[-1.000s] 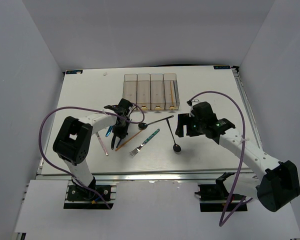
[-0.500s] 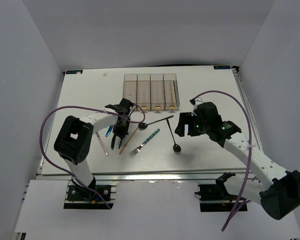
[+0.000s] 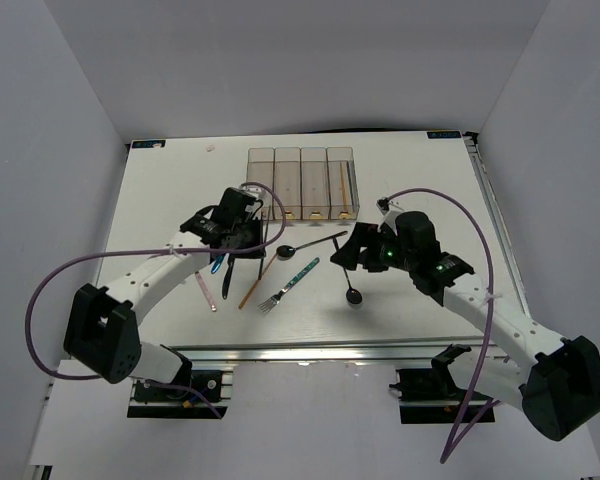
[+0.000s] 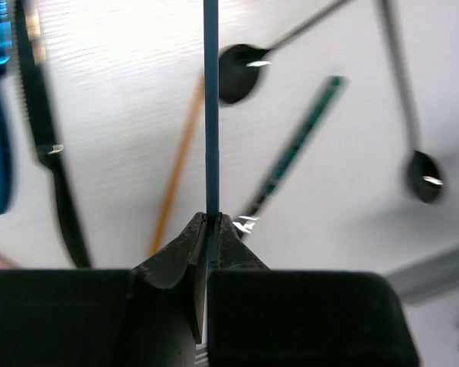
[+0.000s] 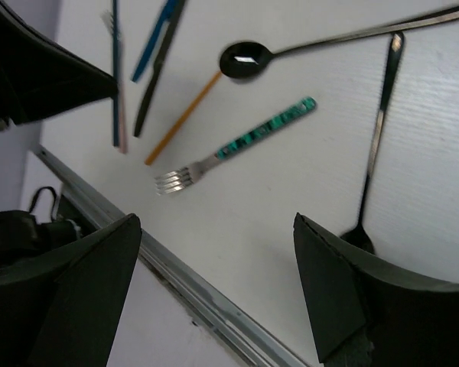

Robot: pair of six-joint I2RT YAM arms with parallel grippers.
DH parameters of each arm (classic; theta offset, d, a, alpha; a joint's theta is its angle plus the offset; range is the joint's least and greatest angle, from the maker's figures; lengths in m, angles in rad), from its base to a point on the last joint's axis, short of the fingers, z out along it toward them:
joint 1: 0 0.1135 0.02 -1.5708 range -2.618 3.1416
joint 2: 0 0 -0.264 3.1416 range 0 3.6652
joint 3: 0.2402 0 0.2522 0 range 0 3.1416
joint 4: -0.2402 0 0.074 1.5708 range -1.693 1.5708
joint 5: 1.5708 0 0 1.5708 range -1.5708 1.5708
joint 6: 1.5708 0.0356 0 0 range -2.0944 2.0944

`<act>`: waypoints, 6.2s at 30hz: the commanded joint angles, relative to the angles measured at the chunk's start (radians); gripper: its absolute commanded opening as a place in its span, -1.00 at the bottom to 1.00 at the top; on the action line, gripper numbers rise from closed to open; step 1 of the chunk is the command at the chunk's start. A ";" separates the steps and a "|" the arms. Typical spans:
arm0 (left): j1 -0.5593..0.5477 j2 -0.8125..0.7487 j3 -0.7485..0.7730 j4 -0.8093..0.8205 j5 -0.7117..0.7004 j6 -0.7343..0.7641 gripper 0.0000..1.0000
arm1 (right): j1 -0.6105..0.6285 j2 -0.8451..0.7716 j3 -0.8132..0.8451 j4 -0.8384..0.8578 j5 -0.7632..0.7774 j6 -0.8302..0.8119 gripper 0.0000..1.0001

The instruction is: Sort the eating utensils into containers

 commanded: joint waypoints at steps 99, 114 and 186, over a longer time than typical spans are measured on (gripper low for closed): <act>-0.115 0.146 -0.139 -0.005 -0.223 0.030 0.37 | -0.046 0.350 0.506 -0.261 0.191 -0.239 0.17; -0.097 0.288 -0.183 0.001 -0.016 0.027 -0.46 | -0.031 0.180 0.455 -0.267 0.165 -0.219 0.16; -0.108 -0.760 -0.289 0.128 -0.402 0.012 0.96 | -0.158 1.229 1.596 -0.368 0.487 -0.338 -1.00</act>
